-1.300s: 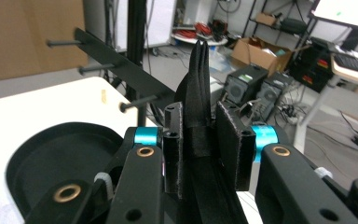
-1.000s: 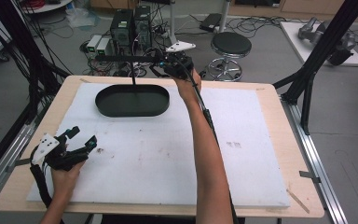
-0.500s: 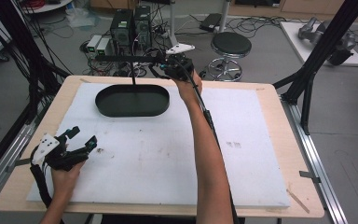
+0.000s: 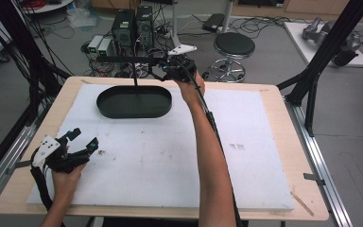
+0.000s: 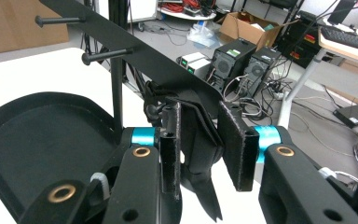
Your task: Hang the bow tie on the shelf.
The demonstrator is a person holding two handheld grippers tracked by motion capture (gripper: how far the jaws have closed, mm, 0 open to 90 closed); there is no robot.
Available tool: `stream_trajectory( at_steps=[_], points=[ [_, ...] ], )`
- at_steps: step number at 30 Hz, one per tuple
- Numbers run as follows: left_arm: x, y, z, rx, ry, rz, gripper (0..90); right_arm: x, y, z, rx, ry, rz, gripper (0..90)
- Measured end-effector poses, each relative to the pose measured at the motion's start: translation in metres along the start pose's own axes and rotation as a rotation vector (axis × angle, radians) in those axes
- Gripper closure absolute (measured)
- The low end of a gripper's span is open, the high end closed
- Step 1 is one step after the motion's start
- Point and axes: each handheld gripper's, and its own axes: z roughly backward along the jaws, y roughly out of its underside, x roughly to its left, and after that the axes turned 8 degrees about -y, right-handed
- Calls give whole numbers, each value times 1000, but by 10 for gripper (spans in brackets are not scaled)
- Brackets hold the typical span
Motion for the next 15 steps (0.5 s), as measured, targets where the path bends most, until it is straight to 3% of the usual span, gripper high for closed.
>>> stream_trajectory(
  at_steps=[15],
  points=[
    [0, 0, 0, 1, -1, -1, 165, 0, -8, 15, -50, 7, 2, 630]
  ],
)
